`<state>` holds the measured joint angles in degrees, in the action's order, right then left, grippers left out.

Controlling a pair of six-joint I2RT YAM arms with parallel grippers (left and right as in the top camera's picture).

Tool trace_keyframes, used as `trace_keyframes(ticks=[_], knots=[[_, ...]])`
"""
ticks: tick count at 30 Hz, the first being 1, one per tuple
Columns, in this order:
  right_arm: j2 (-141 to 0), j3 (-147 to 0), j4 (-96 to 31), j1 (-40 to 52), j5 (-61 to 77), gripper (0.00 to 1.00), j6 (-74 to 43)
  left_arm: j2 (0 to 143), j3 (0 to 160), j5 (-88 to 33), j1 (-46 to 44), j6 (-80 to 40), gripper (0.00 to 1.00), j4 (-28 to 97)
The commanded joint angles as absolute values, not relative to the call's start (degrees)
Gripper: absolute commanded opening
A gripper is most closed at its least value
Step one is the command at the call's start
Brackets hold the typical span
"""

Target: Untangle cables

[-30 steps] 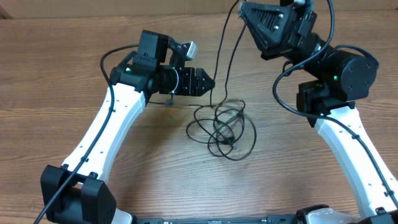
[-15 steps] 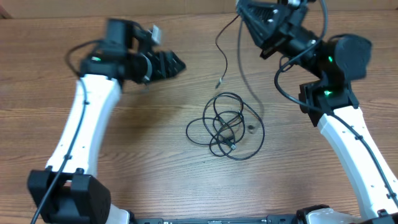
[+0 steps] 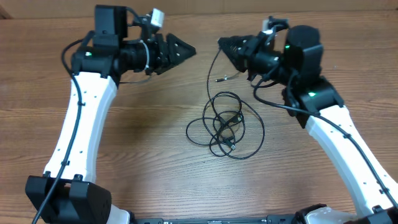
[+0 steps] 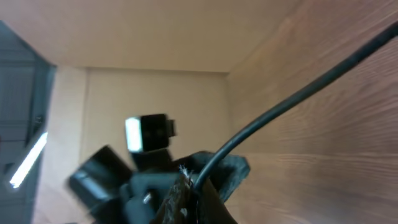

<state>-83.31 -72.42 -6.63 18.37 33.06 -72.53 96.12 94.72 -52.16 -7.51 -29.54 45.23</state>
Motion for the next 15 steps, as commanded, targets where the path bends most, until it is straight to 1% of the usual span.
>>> trace_keyframes(ticks=[1, 5, 7, 12, 15], knots=[[-86.0, -73.1, -6.57, 19.51, 30.04, 0.04, -70.19, 95.61, 95.42, -53.58, -10.92, -22.7, 0.57, 43.29], [-86.8, -73.1, -6.66, 19.66, 31.46, 0.04, -70.17, 95.61, 95.42, -53.41, -11.66, -20.08, 0.54, 41.87], [-86.8, -73.1, -6.57, 19.66, 32.75, 0.03, -70.19, 95.61, 95.42, -53.41, -11.66, -18.44, 0.5, 41.47], [-86.8, -73.1, -6.11, 19.68, 35.07, 0.04, -70.76, 95.61, 95.42, -53.1, -12.23, -14.63, 0.48, 42.02], [-86.8, -73.1, -4.14, 19.66, 37.26, 0.04, -71.96, 95.61, 95.39, -49.56, -13.06, -14.06, 0.48, 43.2]])
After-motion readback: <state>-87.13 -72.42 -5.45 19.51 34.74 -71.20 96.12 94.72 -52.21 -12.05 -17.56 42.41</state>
